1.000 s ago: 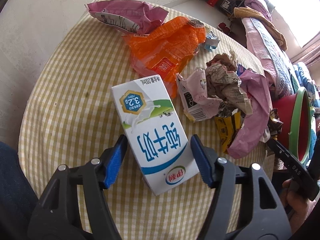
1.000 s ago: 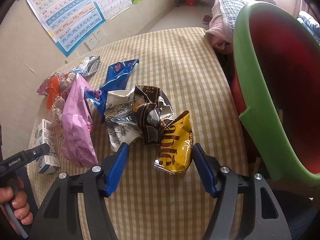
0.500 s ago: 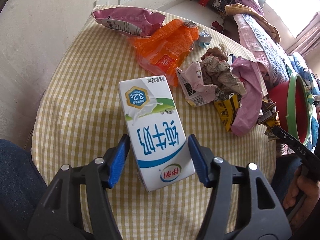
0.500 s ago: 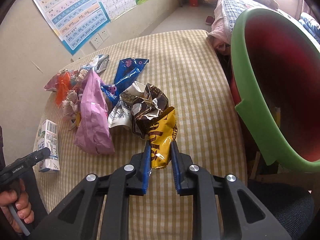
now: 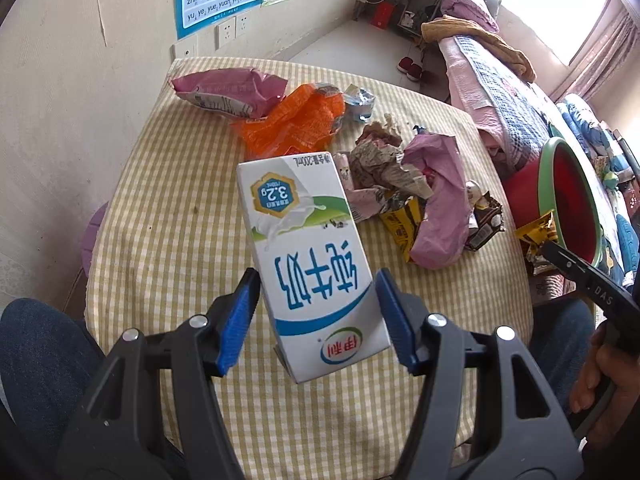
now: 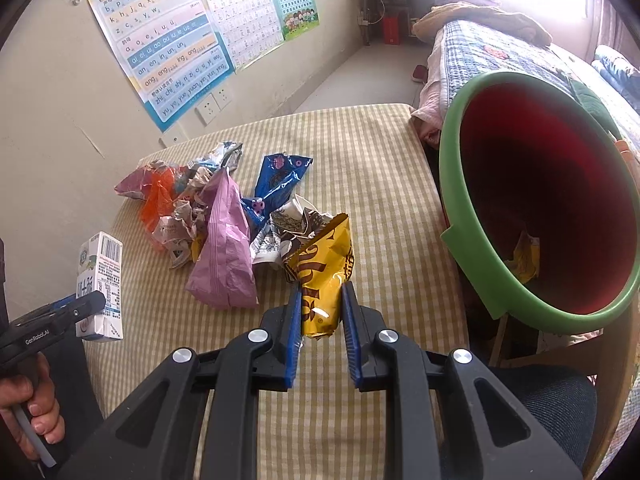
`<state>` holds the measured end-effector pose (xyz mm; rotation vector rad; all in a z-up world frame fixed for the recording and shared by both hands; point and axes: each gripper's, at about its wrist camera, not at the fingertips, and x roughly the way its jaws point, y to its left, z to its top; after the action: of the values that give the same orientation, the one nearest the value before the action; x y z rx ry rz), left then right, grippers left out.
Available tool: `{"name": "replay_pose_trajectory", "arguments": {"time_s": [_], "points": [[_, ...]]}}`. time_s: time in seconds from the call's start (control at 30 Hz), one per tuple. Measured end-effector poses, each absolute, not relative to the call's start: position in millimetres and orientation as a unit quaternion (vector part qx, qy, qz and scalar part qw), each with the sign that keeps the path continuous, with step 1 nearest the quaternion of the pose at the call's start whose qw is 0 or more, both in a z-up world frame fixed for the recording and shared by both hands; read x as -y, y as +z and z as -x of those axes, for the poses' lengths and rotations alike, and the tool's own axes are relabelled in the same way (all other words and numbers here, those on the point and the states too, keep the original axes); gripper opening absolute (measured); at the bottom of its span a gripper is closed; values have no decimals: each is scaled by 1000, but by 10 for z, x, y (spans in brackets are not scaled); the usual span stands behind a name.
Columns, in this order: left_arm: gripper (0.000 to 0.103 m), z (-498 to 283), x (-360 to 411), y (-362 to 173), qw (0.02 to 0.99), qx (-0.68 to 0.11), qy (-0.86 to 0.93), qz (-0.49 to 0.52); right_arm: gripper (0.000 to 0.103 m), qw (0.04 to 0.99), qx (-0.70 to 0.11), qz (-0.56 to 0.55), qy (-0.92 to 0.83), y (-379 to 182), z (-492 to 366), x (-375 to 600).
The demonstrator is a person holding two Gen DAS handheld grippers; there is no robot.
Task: Collect trash
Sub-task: 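Carry the milk carton and gold wrapper with both tools over the bucket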
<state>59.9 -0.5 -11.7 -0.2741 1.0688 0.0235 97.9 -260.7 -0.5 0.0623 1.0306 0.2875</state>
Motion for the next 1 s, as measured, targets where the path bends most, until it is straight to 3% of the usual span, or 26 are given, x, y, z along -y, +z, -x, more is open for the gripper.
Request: {"name": "replay_pose_trajectory", "arguments": {"time_s": [1.0], "points": [[58, -1420, 1837, 536, 868, -462, -175, 52, 19, 905, -414, -93, 35, 444, -1076, 3955]]}}
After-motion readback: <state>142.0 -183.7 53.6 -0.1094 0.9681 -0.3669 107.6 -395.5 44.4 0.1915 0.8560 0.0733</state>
